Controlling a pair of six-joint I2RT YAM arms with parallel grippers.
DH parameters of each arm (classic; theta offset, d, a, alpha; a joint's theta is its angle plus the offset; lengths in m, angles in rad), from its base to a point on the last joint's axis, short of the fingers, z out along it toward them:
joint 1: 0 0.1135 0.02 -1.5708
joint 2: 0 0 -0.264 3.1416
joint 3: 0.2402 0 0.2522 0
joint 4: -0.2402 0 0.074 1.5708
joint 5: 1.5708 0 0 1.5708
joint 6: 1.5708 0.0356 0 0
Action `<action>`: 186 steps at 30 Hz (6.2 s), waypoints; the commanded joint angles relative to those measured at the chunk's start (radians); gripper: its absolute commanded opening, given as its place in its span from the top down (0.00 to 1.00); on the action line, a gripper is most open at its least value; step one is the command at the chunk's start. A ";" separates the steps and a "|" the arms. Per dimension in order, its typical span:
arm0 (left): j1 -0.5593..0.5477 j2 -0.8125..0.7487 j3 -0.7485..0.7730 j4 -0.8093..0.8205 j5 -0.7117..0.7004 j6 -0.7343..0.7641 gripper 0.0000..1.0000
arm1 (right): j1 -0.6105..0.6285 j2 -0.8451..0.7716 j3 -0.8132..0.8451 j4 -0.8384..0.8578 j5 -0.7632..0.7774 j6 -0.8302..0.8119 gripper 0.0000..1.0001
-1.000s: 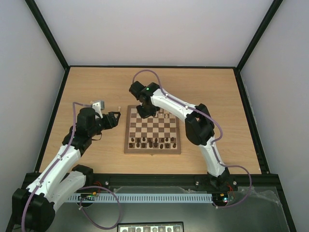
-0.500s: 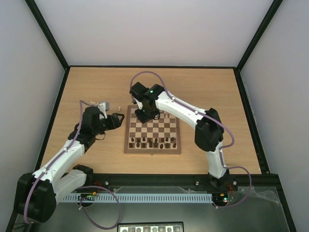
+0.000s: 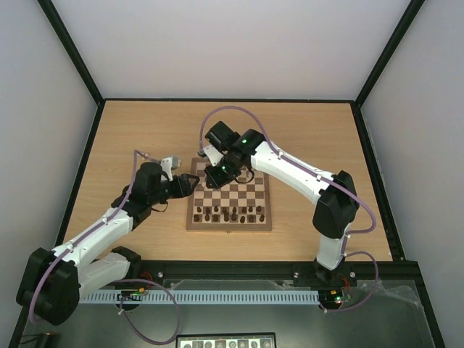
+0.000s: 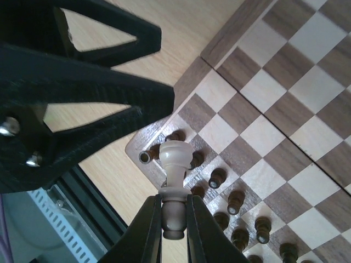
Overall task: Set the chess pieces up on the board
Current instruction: Place the chess piece on the chessboard, then move the chess piece to the chessboard.
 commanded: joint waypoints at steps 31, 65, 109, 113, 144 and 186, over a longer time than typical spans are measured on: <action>-0.124 0.078 0.020 0.080 -0.064 -0.032 0.44 | -0.058 -0.060 -0.047 0.141 -0.078 0.055 0.92; -0.129 0.078 0.035 0.061 -0.060 -0.019 0.46 | -0.071 0.022 0.035 0.131 -0.020 0.076 0.86; 0.127 -0.183 0.018 -0.164 -0.108 0.031 0.01 | 0.006 0.161 -0.181 0.575 0.659 0.249 0.87; 0.129 -0.184 0.015 -0.160 -0.104 0.031 0.00 | 0.010 0.182 -0.181 0.587 0.686 0.265 0.87; 0.133 -0.174 0.022 -0.149 -0.091 0.038 0.00 | 0.021 0.275 -0.142 0.605 0.742 0.272 0.83; 0.153 -0.222 0.015 -0.175 -0.100 0.031 0.01 | 0.073 0.349 0.021 0.430 0.678 0.295 0.79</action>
